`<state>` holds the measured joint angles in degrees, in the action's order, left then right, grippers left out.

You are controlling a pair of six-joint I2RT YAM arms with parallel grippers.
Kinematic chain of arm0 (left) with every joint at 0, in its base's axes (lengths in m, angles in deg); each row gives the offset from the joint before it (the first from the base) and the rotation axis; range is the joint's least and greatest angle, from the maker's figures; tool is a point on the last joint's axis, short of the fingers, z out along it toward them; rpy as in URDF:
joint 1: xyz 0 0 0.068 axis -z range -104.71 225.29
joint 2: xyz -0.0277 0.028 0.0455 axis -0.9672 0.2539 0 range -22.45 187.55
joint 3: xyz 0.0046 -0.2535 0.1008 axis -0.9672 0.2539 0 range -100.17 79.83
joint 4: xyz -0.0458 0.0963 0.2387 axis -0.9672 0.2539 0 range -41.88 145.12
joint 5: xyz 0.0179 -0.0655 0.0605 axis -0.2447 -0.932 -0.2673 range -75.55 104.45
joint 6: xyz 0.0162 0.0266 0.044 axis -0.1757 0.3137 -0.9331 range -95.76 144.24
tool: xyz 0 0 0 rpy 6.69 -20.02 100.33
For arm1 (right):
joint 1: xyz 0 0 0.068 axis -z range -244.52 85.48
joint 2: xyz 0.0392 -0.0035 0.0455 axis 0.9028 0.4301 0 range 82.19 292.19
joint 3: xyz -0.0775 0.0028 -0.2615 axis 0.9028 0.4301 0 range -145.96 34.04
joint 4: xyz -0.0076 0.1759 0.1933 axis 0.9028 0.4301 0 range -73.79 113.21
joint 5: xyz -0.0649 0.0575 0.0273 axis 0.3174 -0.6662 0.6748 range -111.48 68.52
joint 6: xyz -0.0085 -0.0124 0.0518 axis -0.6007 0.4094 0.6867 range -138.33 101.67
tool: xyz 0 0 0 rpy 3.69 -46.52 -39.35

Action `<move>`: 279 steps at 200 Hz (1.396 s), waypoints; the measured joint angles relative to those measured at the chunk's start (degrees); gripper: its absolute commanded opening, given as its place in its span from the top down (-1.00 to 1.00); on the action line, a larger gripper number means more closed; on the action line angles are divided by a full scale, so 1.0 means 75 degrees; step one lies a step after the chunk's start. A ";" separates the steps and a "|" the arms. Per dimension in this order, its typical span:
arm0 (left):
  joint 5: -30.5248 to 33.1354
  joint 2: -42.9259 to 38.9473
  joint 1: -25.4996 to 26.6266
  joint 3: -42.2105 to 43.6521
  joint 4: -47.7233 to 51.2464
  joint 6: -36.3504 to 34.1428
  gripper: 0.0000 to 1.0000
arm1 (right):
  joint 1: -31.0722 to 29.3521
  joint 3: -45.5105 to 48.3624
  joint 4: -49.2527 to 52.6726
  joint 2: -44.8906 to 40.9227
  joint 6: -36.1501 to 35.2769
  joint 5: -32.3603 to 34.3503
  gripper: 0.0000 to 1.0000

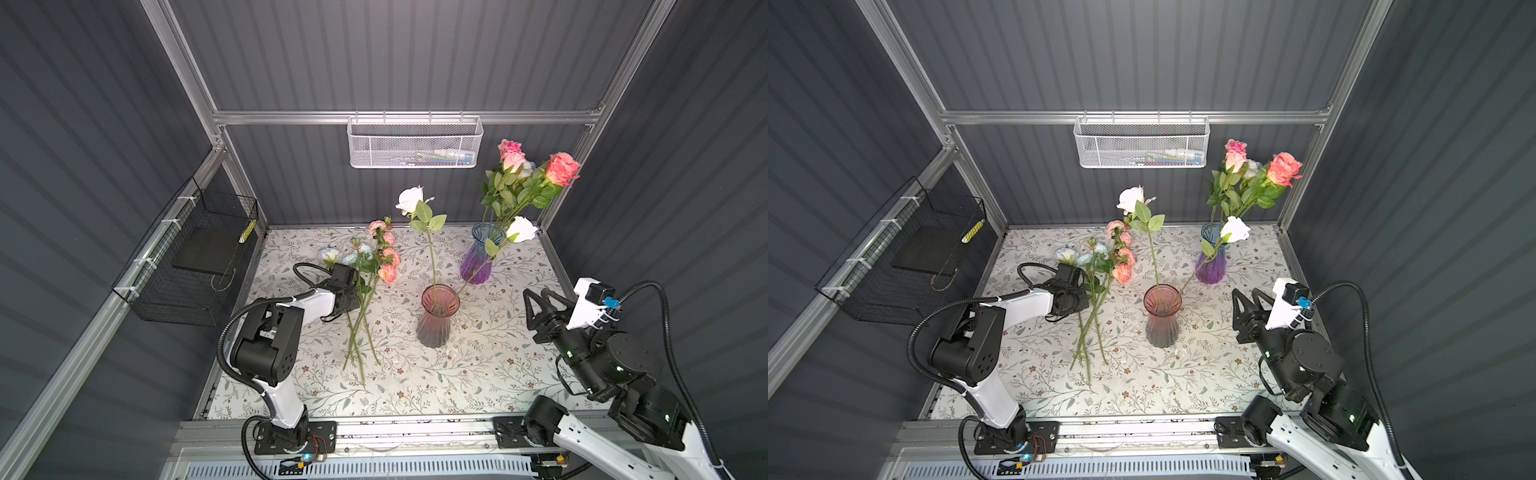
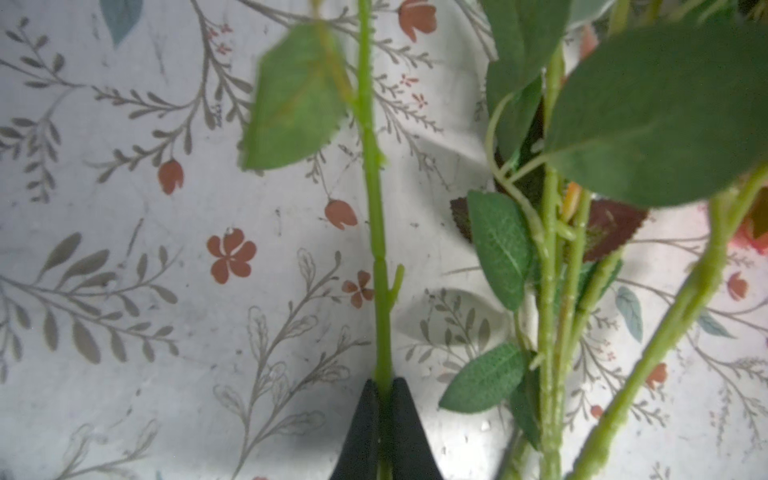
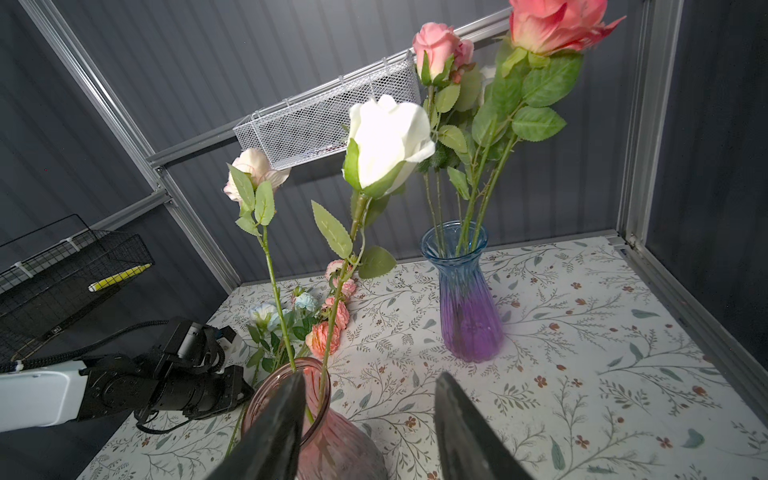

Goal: Arrange the flowers into the vase
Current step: 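Grasp another stem in the bunch with the left gripper, then lift the pale white rose and carry it toward the pink vase, left gripper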

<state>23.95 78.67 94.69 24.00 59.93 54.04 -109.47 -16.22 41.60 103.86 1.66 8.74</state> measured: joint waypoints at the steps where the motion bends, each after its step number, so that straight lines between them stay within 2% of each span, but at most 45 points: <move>1: -0.0015 -0.0003 0.0000 0.0000 0.0012 0.0000 1.00 | 0.0000 0.0000 0.0000 0.0003 0.0000 0.0000 -0.04; 33: -0.0023 -0.0664 0.0000 0.0076 0.0437 0.0023 1.00 | 0.0000 0.0000 0.0000 0.0166 0.0047 -0.0035 -0.11; 51: -0.0023 -0.1661 0.0000 0.0064 0.0702 0.0058 1.00 | 0.0000 0.0026 -0.0023 0.0452 0.0020 -0.0038 -0.15; 66: -0.0050 -0.2518 0.0000 -0.0041 0.0874 0.0055 1.00 | 0.0000 0.0189 -0.0082 0.0659 -0.0009 -0.0064 -0.27; 79: -0.0219 -0.3217 0.0000 -0.0157 0.0886 0.0020 1.00 | 0.0000 0.0417 -0.0146 0.0796 0.0000 -0.0125 -0.43; 108: -0.1087 -0.4660 0.0000 -0.0216 0.0481 -0.0303 1.00 | 0.0000 0.1037 -0.0274 0.0927 0.0085 -0.0157 -0.97; 136: -0.1848 -0.5799 0.0079 -0.0181 -0.0361 -0.0557 1.00 | 0.0003 0.1416 -0.0280 0.0915 0.0478 0.0245 -0.98; 154: -0.2090 -0.6257 0.0367 -0.0146 -0.0938 -0.0702 1.00 | 0.0003 0.1475 -0.0289 0.0857 0.0597 0.0402 -0.98; 177: -0.2084 -0.6371 0.1247 -0.0262 -0.1311 -0.1043 1.00 | 0.0017 0.1486 -0.0335 0.0708 0.0629 0.0428 -0.98; 221: -0.1955 -0.5744 0.2932 -0.1180 -0.1515 -0.1743 1.00 | 0.0023 0.1486 -0.0388 0.0673 0.0743 0.0297 -0.98; 279: -0.1842 -0.4774 0.4246 -0.2311 -0.2014 -0.2492 1.00 | 0.0023 0.1486 -0.0329 0.0510 0.0781 0.0143 -0.98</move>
<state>10.13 42.87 126.54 6.67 44.83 35.36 -109.30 -5.07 39.13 107.68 7.51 9.81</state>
